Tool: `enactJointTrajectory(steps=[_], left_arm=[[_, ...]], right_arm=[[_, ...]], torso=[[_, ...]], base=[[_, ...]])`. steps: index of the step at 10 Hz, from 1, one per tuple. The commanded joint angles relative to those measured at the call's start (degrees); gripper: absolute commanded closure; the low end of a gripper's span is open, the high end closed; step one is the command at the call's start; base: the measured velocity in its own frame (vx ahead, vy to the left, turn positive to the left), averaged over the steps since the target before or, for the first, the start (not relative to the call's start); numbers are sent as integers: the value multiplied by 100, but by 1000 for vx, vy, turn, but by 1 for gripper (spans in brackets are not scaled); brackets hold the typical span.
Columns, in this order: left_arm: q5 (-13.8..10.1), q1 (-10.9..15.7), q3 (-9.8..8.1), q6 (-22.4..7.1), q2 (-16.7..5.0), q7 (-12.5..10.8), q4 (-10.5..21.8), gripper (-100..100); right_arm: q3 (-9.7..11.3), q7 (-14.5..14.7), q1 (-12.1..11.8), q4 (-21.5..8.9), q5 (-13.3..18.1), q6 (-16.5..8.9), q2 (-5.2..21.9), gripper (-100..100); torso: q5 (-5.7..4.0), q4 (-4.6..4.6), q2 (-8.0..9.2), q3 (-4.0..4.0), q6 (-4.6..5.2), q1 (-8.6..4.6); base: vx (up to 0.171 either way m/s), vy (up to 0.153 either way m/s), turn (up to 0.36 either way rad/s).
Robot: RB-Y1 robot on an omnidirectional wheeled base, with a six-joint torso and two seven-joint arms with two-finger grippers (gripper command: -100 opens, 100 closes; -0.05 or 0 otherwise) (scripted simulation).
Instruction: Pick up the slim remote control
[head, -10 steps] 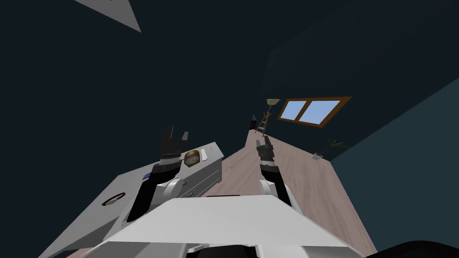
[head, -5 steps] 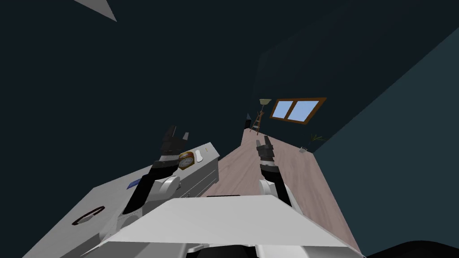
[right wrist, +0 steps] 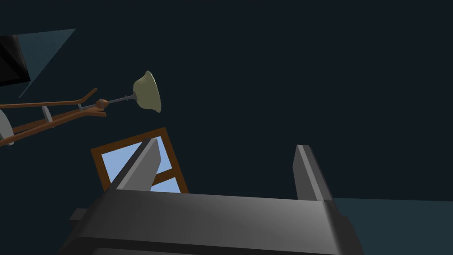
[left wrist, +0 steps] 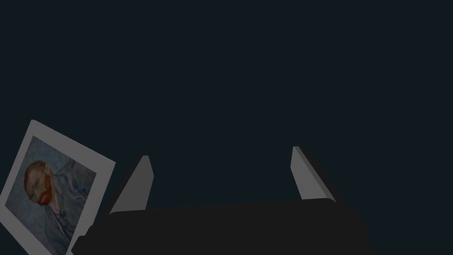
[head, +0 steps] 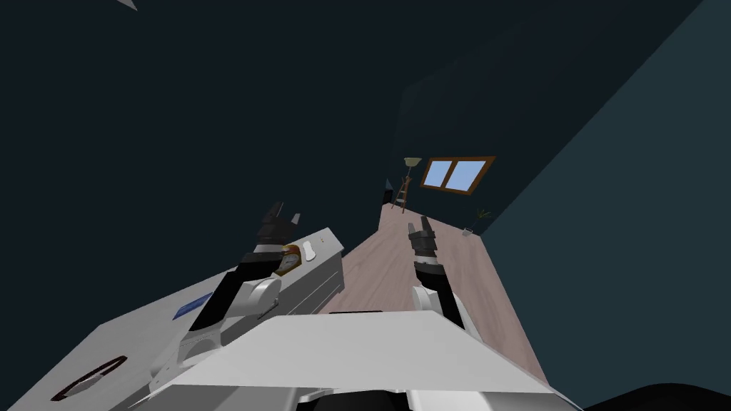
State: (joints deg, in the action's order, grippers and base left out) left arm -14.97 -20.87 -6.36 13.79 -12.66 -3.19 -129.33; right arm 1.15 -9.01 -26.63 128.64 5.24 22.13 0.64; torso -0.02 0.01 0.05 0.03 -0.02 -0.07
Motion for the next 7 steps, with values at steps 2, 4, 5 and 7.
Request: enactJointTrajectory(steps=[2,4,5,7], left_arm=[[-217,43,-148,-417,-124,51,60,-100],[-413,86,-285,-748,-239,106,156,-100],[-611,122,-427,-932,-352,177,263,-100],[-810,152,-573,-1248,-465,263,382,-100]], right_arm=[[1,0,1,0,0,0,0,0],[0,0,1,0,0,0,0,0],[0,0,0,0,0,0,0,0],[0,0,0,0,0,0,0,0]], torso=[[0,0,1,0,3,-2],[0,0,-1,-1,3,-1],[1,0,-2,-1,-1,3],[1,-1,-4,-2,-1,3]], base=[[-11,-27,-194],[-4,-24,-172],[1,-26,-235],[5,-23,-197]])
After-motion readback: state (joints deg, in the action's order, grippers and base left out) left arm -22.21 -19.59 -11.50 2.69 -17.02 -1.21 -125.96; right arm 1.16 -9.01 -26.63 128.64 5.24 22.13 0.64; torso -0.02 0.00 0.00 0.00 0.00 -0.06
